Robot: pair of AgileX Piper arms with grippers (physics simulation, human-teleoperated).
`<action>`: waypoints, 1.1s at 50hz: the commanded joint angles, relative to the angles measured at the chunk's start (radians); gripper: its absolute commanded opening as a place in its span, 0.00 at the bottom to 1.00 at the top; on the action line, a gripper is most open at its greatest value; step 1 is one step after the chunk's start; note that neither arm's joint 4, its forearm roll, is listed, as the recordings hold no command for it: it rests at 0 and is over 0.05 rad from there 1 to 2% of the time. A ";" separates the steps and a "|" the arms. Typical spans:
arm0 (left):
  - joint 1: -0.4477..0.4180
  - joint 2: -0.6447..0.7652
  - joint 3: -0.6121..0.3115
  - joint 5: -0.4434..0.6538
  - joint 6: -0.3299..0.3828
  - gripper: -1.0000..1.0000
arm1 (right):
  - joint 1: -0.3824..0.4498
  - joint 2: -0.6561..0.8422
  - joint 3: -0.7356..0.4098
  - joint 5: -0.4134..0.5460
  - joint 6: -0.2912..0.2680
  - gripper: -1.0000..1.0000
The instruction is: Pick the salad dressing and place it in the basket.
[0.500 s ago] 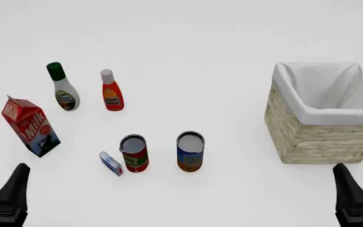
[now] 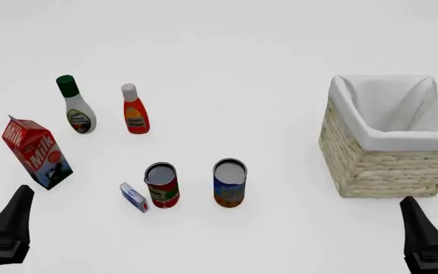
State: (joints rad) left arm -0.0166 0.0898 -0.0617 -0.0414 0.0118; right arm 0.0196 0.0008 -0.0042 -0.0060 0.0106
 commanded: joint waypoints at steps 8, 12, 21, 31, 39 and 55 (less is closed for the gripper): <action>-0.043 0.359 -0.239 -0.164 0.110 1.00 | 0.021 0.002 -0.010 0.010 0.000 1.00; -0.055 0.458 -0.324 -0.197 0.156 1.00 | 0.028 0.005 -0.011 0.008 0.008 1.00; -0.069 0.621 -0.514 -0.183 0.161 1.00 | 0.036 0.011 -0.008 0.003 0.010 1.00; -0.061 0.878 -0.697 -0.166 0.146 1.00 | 0.045 0.006 -0.006 0.003 0.013 1.00; -0.021 1.048 -0.817 -0.147 0.122 1.00 | 0.047 0.001 0.002 -0.002 0.015 1.00; 0.040 1.267 -1.058 -0.052 0.108 1.00 | 0.047 0.000 0.002 0.001 0.014 1.00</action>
State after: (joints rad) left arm -0.0130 1.2192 -0.9764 -0.1421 0.1277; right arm 0.0642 0.0021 -0.0045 -0.0051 0.0244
